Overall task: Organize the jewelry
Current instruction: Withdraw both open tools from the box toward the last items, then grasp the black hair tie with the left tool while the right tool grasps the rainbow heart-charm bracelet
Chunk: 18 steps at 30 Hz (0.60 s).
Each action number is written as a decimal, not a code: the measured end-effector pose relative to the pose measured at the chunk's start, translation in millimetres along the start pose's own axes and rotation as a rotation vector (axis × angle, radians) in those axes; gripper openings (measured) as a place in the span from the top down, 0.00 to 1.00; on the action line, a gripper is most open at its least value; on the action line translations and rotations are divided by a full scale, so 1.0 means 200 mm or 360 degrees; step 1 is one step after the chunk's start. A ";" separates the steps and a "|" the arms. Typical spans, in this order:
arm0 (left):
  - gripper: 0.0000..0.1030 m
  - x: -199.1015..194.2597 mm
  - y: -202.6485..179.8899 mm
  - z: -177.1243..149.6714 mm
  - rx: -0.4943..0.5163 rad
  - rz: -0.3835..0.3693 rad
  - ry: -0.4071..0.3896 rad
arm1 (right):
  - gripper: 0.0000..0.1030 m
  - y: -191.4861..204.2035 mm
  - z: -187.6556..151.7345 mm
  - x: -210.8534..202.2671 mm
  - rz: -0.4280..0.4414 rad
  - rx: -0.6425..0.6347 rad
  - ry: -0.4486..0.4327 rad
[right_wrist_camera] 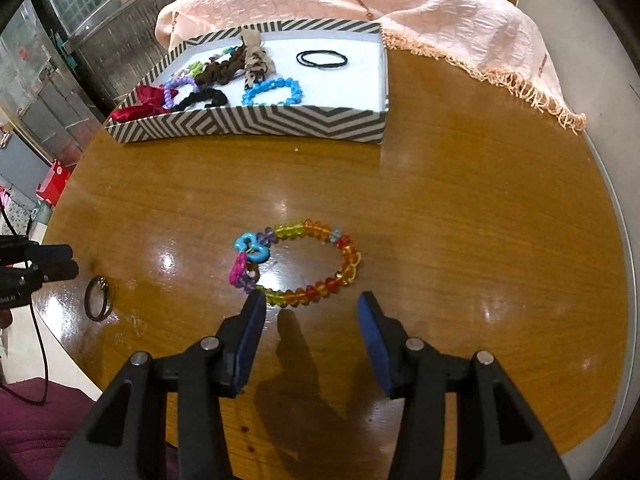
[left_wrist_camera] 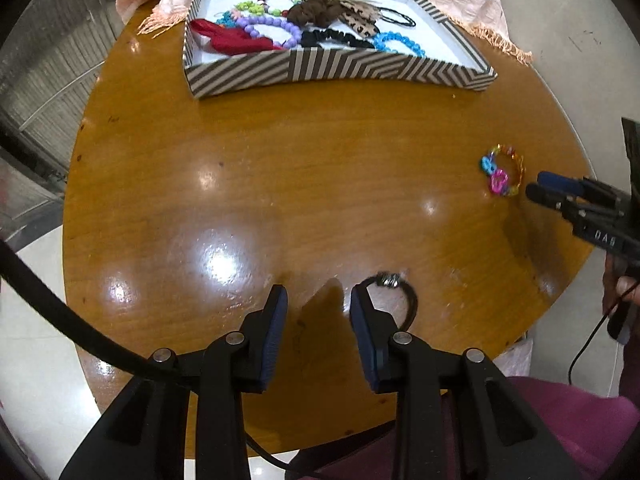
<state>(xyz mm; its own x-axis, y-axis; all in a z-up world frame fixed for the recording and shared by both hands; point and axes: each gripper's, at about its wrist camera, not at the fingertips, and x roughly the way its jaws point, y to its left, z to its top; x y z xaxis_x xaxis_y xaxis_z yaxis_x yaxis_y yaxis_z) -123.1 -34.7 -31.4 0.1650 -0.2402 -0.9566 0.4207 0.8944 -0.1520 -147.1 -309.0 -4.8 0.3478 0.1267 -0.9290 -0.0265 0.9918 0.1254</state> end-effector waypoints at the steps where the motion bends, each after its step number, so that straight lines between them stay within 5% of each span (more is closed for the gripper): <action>1: 0.75 0.01 0.00 -0.01 0.0003 0.0001 0.0009 | 0.52 0.00 0.00 0.01 0.0000 -0.0002 0.0003; 10: 0.75 0.03 -0.07 -0.02 0.0090 -0.0004 0.0024 | 0.52 0.00 0.04 0.02 0.0001 0.0005 0.0012; 18: 0.75 0.05 -0.20 0.02 0.0353 -0.0044 0.0053 | 0.52 -0.03 0.05 0.02 -0.0002 0.0034 0.0019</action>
<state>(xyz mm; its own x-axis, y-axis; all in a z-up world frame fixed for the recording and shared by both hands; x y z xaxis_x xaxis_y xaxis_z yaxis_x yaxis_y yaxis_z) -133.7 -74.3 -34.7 0.1226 -0.2474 -0.9611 0.6111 0.7819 -0.1233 -136.2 -314.9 -5.8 0.3364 0.1260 -0.9333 -0.0061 0.9913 0.1316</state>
